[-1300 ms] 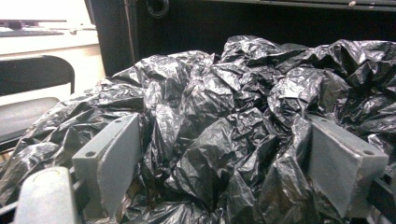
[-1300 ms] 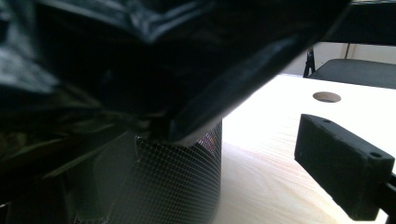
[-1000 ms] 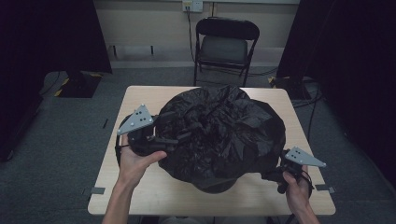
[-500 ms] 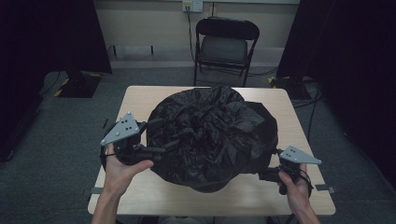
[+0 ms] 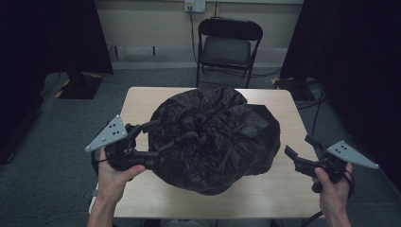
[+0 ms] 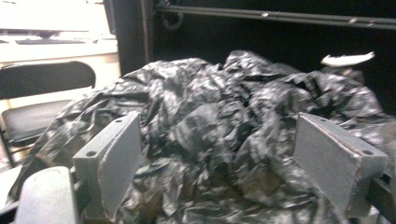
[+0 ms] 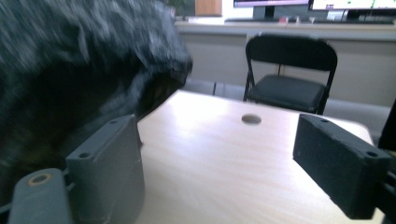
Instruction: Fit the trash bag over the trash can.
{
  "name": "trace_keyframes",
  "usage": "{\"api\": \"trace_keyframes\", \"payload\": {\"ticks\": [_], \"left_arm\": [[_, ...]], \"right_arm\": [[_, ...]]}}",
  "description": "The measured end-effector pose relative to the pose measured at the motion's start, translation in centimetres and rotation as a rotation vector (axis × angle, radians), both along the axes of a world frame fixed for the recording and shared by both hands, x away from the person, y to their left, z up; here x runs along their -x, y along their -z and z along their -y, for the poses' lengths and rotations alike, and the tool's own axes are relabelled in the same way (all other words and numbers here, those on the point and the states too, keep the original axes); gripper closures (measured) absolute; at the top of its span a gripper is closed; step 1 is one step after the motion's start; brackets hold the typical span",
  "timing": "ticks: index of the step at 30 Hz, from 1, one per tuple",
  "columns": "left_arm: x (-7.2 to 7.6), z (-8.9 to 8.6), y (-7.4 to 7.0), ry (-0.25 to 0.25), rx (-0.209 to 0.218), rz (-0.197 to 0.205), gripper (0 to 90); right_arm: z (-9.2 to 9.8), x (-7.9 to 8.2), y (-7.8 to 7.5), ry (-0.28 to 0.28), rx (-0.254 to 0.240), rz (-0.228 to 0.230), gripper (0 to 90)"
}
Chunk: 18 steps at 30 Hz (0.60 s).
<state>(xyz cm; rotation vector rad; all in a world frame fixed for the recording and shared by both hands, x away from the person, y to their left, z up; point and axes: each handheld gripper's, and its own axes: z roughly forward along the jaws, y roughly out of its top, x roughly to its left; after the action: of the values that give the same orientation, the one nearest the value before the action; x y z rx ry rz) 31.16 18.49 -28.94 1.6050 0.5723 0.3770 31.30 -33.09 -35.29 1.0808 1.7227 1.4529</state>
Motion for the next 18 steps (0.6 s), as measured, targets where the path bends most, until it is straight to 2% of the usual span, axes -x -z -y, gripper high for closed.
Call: {"api": "trace_keyframes", "payload": {"ticks": [1,2,3,5,7,9,12,14,15,17,18], "left_arm": [[-0.1,0.0,0.2,0.013,-0.002,0.002,18.8],[-0.2,0.1,0.4,0.027,-0.005,0.006,26.9],[-0.4,0.4,0.5,0.026,-0.003,0.005,31.0],[-0.6,1.0,0.7,0.029,-0.009,0.005,26.5],[-0.7,1.7,0.7,0.041,-0.008,0.007,25.8],[-0.7,2.3,0.7,0.029,-0.016,0.013,21.8],[-0.7,2.9,0.6,0.033,-0.016,0.017,20.2],[-0.7,3.3,0.7,0.017,-0.034,0.03,19.5],[-0.7,3.4,0.7,0.016,-0.038,0.034,19.0],[-0.6,3.6,0.7,0.018,-0.045,0.037,16.2],[-0.5,3.6,0.7,0.022,-0.049,0.039,15.7]], "right_arm": [[0.2,0.2,-0.4,-0.013,-0.015,0.017,15.9],[0.3,0.4,-0.9,-0.044,-0.049,0.039,17.8],[0.2,0.6,-1.3,-0.071,-0.077,0.053,18.0],[-0.5,0.8,-2.2,-0.129,-0.095,0.083,18.1],[-1.8,1.0,-3.0,-0.197,-0.088,0.096,18.1],[-3.3,1.1,-3.8,-0.269,-0.094,0.112,17.4],[-5.3,1.3,-4.7,-0.351,-0.104,0.141,14.3],[-6.6,1.2,-4.9,-0.351,-0.061,0.132,13.6],[-7.0,0.9,-4.8,-0.358,-0.06,0.122,17.1],[-7.3,0.4,-4.5,-0.369,-0.055,0.108,37.7],[-7.1,0.2,-4.2,-0.385,-0.068,0.103,44.3]]}}
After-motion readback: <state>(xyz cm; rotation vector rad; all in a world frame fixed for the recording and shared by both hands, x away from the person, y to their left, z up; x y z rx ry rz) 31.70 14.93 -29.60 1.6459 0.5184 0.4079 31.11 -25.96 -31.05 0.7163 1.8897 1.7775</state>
